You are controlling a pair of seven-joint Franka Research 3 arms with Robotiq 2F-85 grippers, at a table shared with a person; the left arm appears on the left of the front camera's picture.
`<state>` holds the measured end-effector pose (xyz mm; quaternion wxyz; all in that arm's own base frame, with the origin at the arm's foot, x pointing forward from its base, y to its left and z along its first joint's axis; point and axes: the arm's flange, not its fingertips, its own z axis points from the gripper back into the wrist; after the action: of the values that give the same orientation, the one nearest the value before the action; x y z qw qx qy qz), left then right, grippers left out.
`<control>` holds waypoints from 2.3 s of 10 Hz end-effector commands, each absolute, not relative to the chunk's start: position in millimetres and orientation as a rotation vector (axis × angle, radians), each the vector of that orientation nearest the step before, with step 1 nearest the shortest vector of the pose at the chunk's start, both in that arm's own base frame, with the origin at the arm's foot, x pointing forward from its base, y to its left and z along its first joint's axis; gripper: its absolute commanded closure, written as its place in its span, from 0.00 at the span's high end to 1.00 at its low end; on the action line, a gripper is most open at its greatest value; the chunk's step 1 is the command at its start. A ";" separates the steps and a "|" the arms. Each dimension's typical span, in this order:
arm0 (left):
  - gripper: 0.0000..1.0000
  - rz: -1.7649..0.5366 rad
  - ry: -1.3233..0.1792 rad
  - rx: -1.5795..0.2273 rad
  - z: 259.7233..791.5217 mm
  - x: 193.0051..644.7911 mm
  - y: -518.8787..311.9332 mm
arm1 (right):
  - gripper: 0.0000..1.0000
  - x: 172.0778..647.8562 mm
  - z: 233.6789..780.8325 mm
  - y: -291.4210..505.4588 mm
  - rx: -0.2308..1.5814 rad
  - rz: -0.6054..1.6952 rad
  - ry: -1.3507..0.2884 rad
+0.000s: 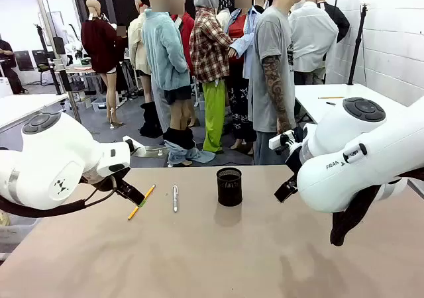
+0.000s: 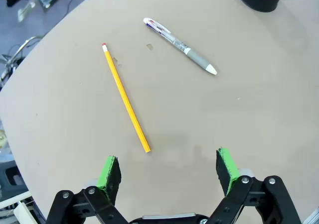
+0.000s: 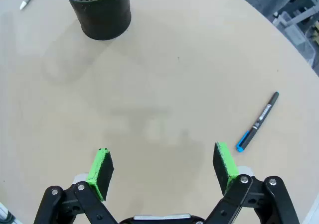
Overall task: Place the pens into the pen holder.
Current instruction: Pick up a writing instrument from the table and place it into the Pen holder.
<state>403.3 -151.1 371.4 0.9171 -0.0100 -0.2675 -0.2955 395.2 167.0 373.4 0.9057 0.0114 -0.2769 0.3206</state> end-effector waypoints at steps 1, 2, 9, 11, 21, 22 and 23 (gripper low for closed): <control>1.00 -0.608 -0.550 -0.020 371.4 403.3 -151.1 | 1.00 395.1 373.4 167.1 0.024 0.662 -0.572; 1.00 -0.608 -0.550 -0.020 371.4 403.3 -151.1 | 1.00 395.1 373.4 167.1 0.024 0.662 -0.572; 1.00 -0.608 -0.550 -0.020 371.4 403.3 -151.1 | 1.00 395.1 373.4 167.1 0.024 0.662 -0.572; 1.00 -0.611 -0.550 -0.020 371.3 402.8 -152.4 | 1.00 395.2 373.4 166.8 0.023 0.662 -0.572; 1.00 -0.114 -0.873 0.215 477.3 216.1 131.2 | 1.00 237.7 476.2 -112.3 -0.159 0.010 -0.933; 1.00 -0.073 -0.870 0.193 468.1 207.8 144.3 | 1.00 233.1 463.5 -113.4 -0.145 -0.004 -0.923; 1.00 -0.077 -0.866 0.176 462.8 214.0 145.5 | 1.00 230.5 461.5 -112.5 -0.139 -0.013 -0.926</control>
<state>274.6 204.1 569.1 0.9041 0.0863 -0.4175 -0.0299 308.0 -170.2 564.7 0.8922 -0.0642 -0.4467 -0.0178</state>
